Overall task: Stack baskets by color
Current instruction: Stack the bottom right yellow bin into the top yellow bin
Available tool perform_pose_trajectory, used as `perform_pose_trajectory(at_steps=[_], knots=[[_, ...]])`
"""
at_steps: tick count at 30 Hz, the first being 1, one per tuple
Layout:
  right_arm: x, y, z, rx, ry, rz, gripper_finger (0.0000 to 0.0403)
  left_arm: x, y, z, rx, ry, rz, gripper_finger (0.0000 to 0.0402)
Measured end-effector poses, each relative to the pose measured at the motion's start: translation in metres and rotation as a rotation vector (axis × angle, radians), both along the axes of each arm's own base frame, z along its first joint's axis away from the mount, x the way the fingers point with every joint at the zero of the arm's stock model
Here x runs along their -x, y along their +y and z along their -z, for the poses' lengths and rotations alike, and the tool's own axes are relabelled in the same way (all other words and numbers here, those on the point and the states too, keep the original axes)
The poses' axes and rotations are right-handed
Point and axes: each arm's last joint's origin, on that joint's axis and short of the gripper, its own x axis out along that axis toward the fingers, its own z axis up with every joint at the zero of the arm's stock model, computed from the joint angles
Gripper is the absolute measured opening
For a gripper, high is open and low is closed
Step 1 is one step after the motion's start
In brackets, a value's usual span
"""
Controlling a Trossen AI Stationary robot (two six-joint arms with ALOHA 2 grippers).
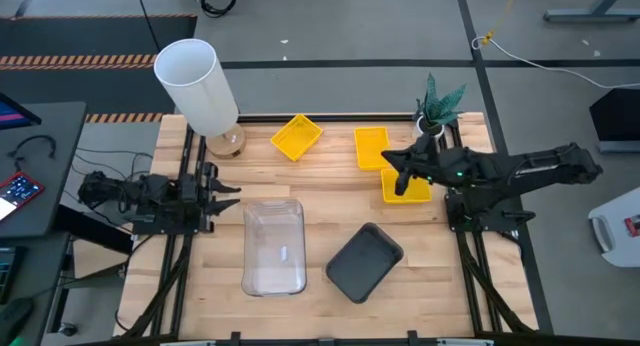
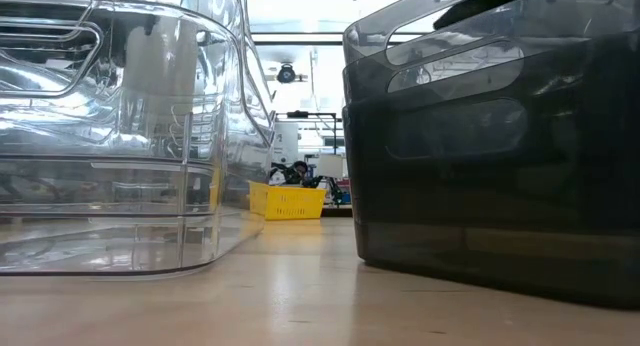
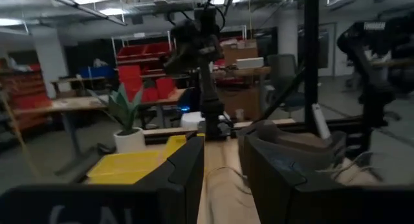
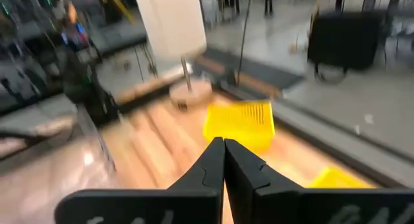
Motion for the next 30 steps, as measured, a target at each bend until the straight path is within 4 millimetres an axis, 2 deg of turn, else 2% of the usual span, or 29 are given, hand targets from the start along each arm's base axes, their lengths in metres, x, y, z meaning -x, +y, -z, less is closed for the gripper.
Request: perform_pose_trajectory(at_steps=[5,10,17,24,30], knots=[[-0.010,-0.007,0.008,-0.133,0.169,0.011,0.0012,-0.001,-0.002,0.004,0.063,0.010,0.061,0.0116],[-0.018,-0.016,0.017,-0.318,0.362,0.055,0.0012,-0.009,-0.003,0.033,0.113,0.056,0.065,0.0116],[-0.023,-0.032,0.027,-0.476,0.636,0.141,0.0016,-0.009,-0.003,0.032,0.131,0.049,0.051,0.0116],[-0.028,-0.042,0.056,-0.598,0.941,0.083,0.0029,-0.010,-0.003,0.033,0.173,0.058,0.059,0.0116],[-0.032,-0.041,0.073,-0.567,1.143,-0.024,0.0079,-0.010,-0.003,0.033,0.200,0.060,0.063,0.0116]])
